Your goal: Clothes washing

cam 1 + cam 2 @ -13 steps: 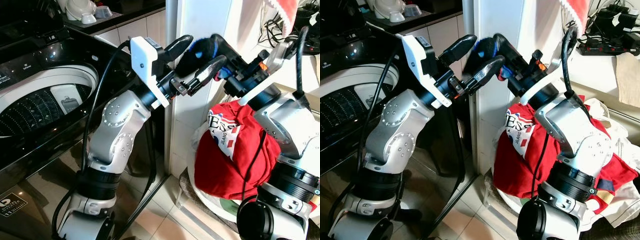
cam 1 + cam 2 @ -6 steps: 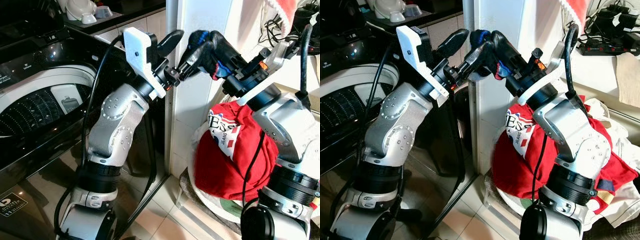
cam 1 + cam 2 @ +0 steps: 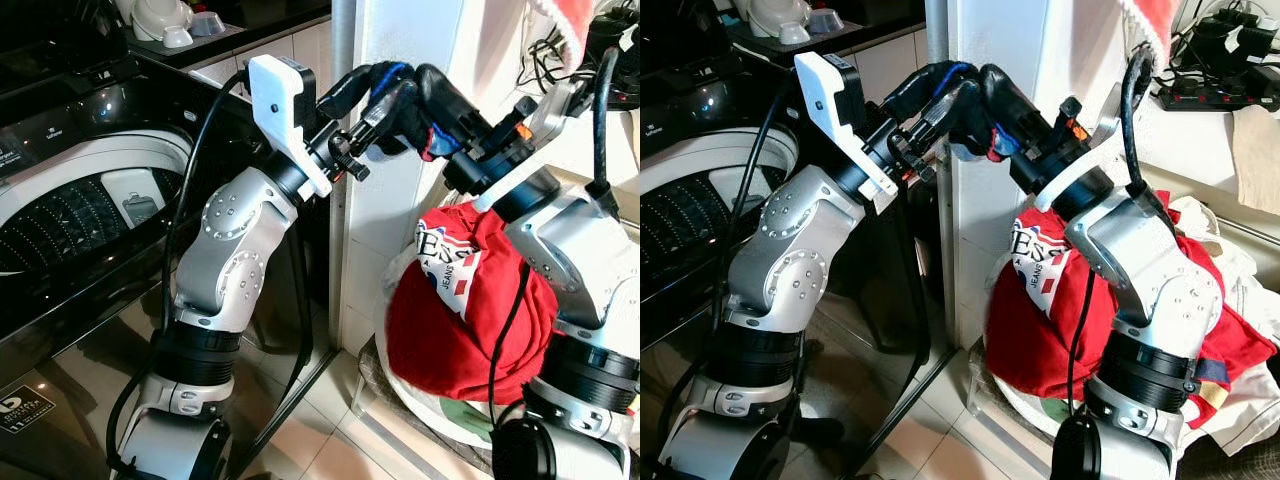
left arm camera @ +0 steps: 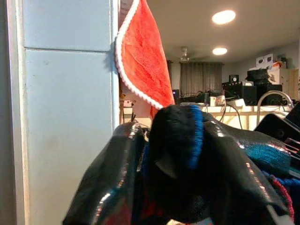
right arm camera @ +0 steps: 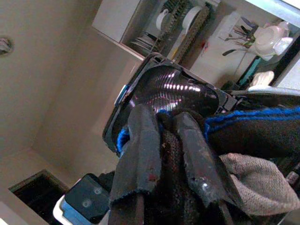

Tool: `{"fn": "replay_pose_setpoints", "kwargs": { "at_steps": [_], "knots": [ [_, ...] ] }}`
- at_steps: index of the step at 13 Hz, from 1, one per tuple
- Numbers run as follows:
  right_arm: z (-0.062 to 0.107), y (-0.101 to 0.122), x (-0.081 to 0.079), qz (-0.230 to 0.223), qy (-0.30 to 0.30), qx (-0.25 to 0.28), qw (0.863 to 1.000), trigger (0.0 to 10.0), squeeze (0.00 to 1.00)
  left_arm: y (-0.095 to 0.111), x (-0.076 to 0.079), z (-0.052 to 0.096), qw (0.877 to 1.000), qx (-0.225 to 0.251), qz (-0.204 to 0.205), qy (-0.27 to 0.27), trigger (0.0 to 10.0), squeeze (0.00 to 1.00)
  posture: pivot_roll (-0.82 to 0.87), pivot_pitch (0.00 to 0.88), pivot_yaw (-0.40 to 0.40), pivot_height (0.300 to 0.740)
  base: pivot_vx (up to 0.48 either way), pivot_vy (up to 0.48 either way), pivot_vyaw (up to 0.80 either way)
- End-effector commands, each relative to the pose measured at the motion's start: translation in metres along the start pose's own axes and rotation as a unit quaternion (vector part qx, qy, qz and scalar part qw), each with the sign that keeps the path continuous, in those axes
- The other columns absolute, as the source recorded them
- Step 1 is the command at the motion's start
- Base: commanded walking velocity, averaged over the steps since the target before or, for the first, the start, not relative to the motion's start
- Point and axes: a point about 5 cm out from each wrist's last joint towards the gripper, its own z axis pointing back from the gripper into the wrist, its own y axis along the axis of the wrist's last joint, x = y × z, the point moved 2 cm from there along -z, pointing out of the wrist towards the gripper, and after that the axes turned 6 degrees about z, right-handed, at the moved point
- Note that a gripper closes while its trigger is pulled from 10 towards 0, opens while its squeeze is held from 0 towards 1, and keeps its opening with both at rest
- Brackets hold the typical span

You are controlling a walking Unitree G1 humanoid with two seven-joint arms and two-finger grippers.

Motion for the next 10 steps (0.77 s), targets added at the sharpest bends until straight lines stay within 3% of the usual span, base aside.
{"fn": "replay_pose_setpoints", "kwargs": {
  "at_steps": [1, 7, 8, 9, 10],
  "knots": [
    [-0.0002, -0.0009, -0.0075, 0.003, 0.018, -0.005, 1.000, 0.0, 0.00, -0.0020, -0.0118, 0.0070, 0.999, -0.011, -0.008, 0.029, 0.0, 0.00, -0.05, 0.000, 0.042, 0.740, 0.000, 0.000, 0.00],
    [-0.0003, 0.0005, -0.0068, 0.013, 0.009, -0.005, 1.000, 0.0, 0.00, -0.0036, -0.0131, 0.0080, 0.999, -0.016, -0.008, 0.032, 0.0, 0.00, -0.05, 0.000, 0.044, 0.740, 0.000, 0.000, 0.00],
    [-0.0002, 0.0007, -0.0055, 0.019, 0.002, -0.004, 1.000, 3.6, 0.00, -0.0038, -0.0138, 0.0084, 0.999, -0.015, -0.008, 0.034, 0.0, 0.00, -0.05, 0.000, 0.047, 0.740, 0.000, 0.000, 0.00],
    [-0.0006, 0.0017, -0.0050, 0.015, 0.001, 0.001, 1.000, 10.0, 1.00, -0.0029, -0.0156, 0.0088, 0.999, -0.013, -0.009, 0.039, 0.0, 0.00, -0.05, 0.000, 0.047, 0.740, 0.000, 0.000, 0.00],
    [-0.0003, 0.0017, -0.0098, 0.016, 0.020, 0.001, 1.000, 10.0, 1.00, -0.0010, -0.0178, 0.0084, 0.999, -0.010, -0.011, 0.043, 0.0, 0.00, -0.05, 0.000, 0.050, 0.740, 0.000, 0.000, 0.00]
  ]
}}
